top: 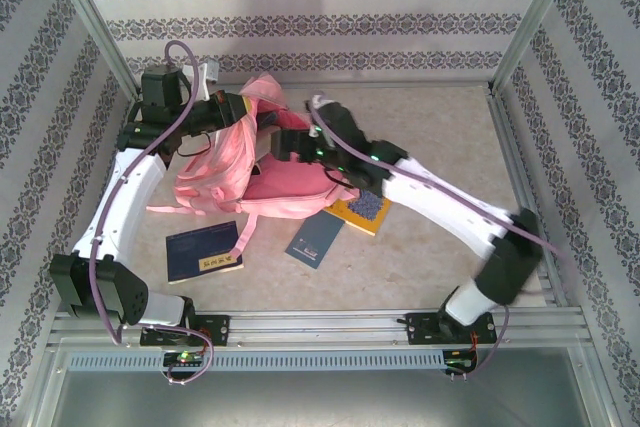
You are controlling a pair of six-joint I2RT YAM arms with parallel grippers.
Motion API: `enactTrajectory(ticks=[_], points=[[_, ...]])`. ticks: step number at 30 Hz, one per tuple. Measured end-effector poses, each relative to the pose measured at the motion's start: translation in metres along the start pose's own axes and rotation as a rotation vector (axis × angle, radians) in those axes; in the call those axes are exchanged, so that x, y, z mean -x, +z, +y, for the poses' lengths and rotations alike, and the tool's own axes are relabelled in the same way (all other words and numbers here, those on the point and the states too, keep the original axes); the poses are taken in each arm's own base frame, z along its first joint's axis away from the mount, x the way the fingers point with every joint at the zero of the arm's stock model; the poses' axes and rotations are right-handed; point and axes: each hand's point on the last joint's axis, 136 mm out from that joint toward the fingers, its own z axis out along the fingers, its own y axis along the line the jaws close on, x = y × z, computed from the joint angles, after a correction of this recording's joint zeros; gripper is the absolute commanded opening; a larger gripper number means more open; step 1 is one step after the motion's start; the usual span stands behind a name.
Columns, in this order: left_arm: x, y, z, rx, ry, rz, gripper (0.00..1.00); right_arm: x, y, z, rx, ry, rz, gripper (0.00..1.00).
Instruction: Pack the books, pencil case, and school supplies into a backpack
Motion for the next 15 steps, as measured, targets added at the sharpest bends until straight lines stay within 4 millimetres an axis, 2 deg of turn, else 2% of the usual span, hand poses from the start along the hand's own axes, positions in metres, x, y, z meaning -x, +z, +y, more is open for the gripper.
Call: enactTrajectory(ticks=[2,3,6,8,14,15], points=[[0.000,0.001,0.001,0.000,-0.001,-0.002,0.00,0.016,-0.033,-0.014,0.009,-0.012,-0.095,0.91],[0.000,0.001,0.001,0.001,-0.001,-0.002,0.00,0.022,-0.045,-0.030,0.002,-0.005,-0.128,0.88],[0.001,0.001,0.003,0.012,-0.001,-0.008,0.00,0.024,-0.054,-0.076,-0.057,0.020,-0.140,0.82],[0.001,0.001,0.005,0.022,0.002,-0.012,0.00,0.008,-0.046,-0.095,-0.096,0.015,-0.083,0.78],[0.000,0.010,0.018,0.048,-0.007,-0.002,0.00,-0.080,-0.030,-0.121,-0.151,-0.008,0.158,0.77],[-0.001,0.013,0.021,0.051,-0.012,0.004,0.00,-0.094,-0.030,-0.126,-0.162,-0.012,0.204,0.80]])
